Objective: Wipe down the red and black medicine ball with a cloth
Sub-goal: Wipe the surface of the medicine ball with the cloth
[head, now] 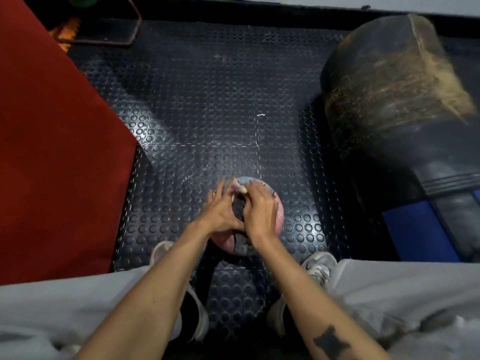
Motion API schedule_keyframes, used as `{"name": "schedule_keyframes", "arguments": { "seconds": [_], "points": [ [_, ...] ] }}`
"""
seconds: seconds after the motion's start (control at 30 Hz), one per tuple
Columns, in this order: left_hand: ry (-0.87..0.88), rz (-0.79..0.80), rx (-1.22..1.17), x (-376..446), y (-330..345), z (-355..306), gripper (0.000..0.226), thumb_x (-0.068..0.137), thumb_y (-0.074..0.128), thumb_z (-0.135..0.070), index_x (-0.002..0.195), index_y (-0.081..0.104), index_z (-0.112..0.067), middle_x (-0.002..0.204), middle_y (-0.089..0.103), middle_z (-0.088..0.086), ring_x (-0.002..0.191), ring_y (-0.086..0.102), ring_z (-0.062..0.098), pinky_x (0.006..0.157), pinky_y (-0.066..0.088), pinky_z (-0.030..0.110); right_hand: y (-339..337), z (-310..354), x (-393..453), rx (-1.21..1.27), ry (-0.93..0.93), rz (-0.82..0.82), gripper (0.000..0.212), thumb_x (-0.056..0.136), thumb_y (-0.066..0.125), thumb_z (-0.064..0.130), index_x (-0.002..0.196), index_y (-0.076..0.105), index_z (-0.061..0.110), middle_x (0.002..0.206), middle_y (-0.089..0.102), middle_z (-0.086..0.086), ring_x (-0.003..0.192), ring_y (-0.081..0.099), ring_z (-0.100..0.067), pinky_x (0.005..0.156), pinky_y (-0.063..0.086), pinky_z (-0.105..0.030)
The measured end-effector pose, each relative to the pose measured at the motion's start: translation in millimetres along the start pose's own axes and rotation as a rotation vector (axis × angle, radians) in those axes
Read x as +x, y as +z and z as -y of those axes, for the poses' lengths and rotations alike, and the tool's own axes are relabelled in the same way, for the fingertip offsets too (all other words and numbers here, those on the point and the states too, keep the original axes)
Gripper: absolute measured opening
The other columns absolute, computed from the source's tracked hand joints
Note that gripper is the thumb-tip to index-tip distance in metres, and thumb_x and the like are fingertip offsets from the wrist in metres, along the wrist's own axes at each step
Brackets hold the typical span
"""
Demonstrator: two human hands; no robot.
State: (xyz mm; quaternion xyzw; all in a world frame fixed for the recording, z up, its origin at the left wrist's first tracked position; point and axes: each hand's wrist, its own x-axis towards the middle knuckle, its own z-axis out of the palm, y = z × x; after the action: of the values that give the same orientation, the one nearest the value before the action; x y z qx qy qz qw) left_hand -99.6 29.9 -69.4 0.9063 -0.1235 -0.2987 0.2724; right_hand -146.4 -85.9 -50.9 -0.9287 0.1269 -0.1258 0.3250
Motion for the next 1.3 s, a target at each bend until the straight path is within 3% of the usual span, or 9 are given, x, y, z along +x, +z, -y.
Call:
{"name": "schedule_keyframes", "arguments": {
  "seconds": [0.07, 0.17, 0.3, 0.47, 0.63, 0.9, 1.07, 1.2, 1.3],
  "points": [
    [-0.024, -0.018, -0.014, -13.2, 3.5, 2.0, 0.160, 0.035, 0.078, -0.075, 0.154, -0.016, -0.025, 0.163, -0.013, -0.003, 0.150, -0.012, 0.032, 0.122, 0.008, 0.052, -0.1, 8.7, 28.4, -0.051, 0.055, 0.118, 0.021, 0.091, 0.055, 0.004, 0.099, 0.072, 0.014, 0.096, 0.073, -0.011, 0.089, 0.068, -0.032, 0.074, 0.051, -0.039],
    [-0.011, -0.041, -0.027, -17.1, 3.3, 0.4, 0.160, 0.041, 0.087, -0.066, 0.155, -0.014, -0.020, 0.164, -0.012, 0.000, 0.150, -0.013, 0.028, 0.123, 0.004, 0.049, 0.7, 14.0, 43.6, -0.052, 0.135, 0.142, 0.021, 0.094, 0.052, 0.012, 0.101, 0.072, 0.014, 0.092, 0.073, -0.012, 0.084, 0.066, -0.033, 0.065, 0.044, -0.036],
    [-0.003, 0.007, -0.027, -9.3, -2.0, 5.1, 0.145, 0.053, 0.090, -0.050, 0.157, -0.006, -0.019, 0.163, -0.015, -0.001, 0.150, -0.016, 0.027, 0.123, 0.002, 0.048, -15.5, 18.8, -14.0, -0.034, -0.003, 0.037, 0.033, 0.081, 0.052, -0.009, 0.100, 0.071, 0.011, 0.095, 0.071, -0.007, 0.087, 0.065, -0.026, 0.072, 0.050, -0.033],
    [-0.055, -0.030, -0.060, -15.9, 4.1, -5.4, 0.157, 0.037, 0.083, -0.074, 0.156, -0.007, -0.027, 0.163, -0.009, -0.006, 0.150, -0.008, 0.030, 0.119, 0.017, 0.058, -15.0, 0.6, 59.7, -0.068, 0.184, 0.278, 0.025, 0.087, 0.056, 0.008, 0.099, 0.075, 0.019, 0.088, 0.072, -0.015, 0.084, 0.068, -0.034, 0.066, 0.050, -0.036],
    [-0.027, -0.032, -0.076, -1.3, -0.3, 1.3, 0.153, 0.033, 0.081, -0.071, 0.155, 0.001, -0.025, 0.161, 0.001, -0.005, 0.149, 0.004, 0.032, 0.119, 0.022, 0.052, -27.6, 12.8, 8.2, -0.026, 0.134, 0.124, 0.029, 0.082, 0.048, 0.007, 0.093, 0.069, 0.023, 0.079, 0.069, 0.005, 0.070, 0.062, -0.012, 0.063, 0.044, -0.028],
    [-0.034, -0.020, -0.047, -16.2, 1.4, 2.1, 0.158, 0.037, 0.083, -0.075, 0.155, -0.010, -0.027, 0.163, -0.011, -0.004, 0.150, -0.006, 0.028, 0.121, 0.016, 0.053, -23.6, -19.0, 55.6, 0.138, 0.342, 0.142, 0.026, 0.095, 0.057, 0.012, 0.105, 0.076, 0.027, 0.089, 0.076, 0.000, 0.077, 0.068, -0.015, 0.067, 0.049, -0.026],
    [-0.005, 0.011, -0.037, -13.3, -4.8, 10.2, 0.158, 0.039, 0.085, -0.072, 0.155, -0.011, -0.028, 0.163, -0.012, -0.006, 0.150, -0.007, 0.025, 0.120, 0.018, 0.053, -18.4, -8.6, 9.6, 0.065, 0.250, 0.080, 0.030, 0.090, 0.052, 0.015, 0.109, 0.070, 0.028, 0.089, 0.075, -0.001, 0.076, 0.069, -0.023, 0.065, 0.055, -0.034],
    [-0.030, -0.020, -0.038, -13.0, -1.8, -3.6, 0.155, 0.039, 0.085, -0.073, 0.155, -0.007, -0.027, 0.162, -0.008, -0.006, 0.150, -0.004, 0.029, 0.118, 0.021, 0.057, -23.3, -22.7, 69.7, 0.090, 0.453, 0.162, 0.020, 0.093, 0.062, 0.018, 0.106, 0.076, 0.023, 0.096, 0.076, -0.010, 0.092, 0.070, -0.028, 0.075, 0.050, -0.029],
    [-0.019, -0.011, -0.033, -4.0, -7.8, 1.4, 0.157, 0.036, 0.086, -0.072, 0.156, -0.004, -0.023, 0.161, -0.001, -0.005, 0.148, 0.003, 0.029, 0.120, 0.020, 0.048, -23.9, 1.1, 31.8, 0.002, 0.282, 0.095, 0.028, 0.089, 0.053, 0.014, 0.103, 0.074, 0.026, 0.095, 0.076, -0.004, 0.089, 0.069, -0.025, 0.079, 0.055, -0.034]
  ]
}}
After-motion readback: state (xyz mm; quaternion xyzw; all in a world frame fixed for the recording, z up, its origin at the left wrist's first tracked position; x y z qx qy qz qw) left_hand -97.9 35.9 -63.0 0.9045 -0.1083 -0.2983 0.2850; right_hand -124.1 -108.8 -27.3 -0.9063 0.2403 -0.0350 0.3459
